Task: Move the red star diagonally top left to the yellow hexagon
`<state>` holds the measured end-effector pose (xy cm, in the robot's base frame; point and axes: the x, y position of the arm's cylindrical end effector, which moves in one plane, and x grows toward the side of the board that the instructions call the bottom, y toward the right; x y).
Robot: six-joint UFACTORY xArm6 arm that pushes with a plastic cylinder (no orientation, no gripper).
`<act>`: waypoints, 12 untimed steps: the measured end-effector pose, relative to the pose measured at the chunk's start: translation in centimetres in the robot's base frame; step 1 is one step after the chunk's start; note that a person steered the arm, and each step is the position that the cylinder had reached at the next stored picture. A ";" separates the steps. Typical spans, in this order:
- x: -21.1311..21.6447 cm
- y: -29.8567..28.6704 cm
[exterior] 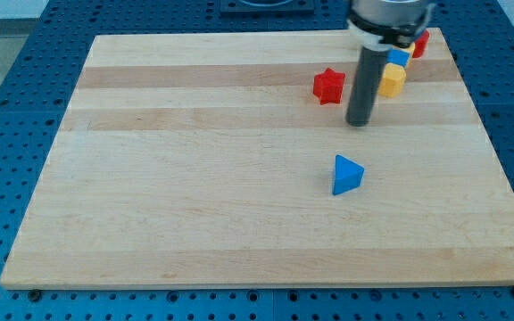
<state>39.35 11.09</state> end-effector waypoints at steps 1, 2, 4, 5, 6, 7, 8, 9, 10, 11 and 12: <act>-0.1 -4.1; -1.2 -5.0; -2.8 -0.3; -5.2 -1.1; -6.9 -2.0; -6.3 -2.0; -6.1 -3.7; -6.1 -5.8; -6.6 -7.0; -8.5 -6.0; -10.3 -3.5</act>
<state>29.06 7.57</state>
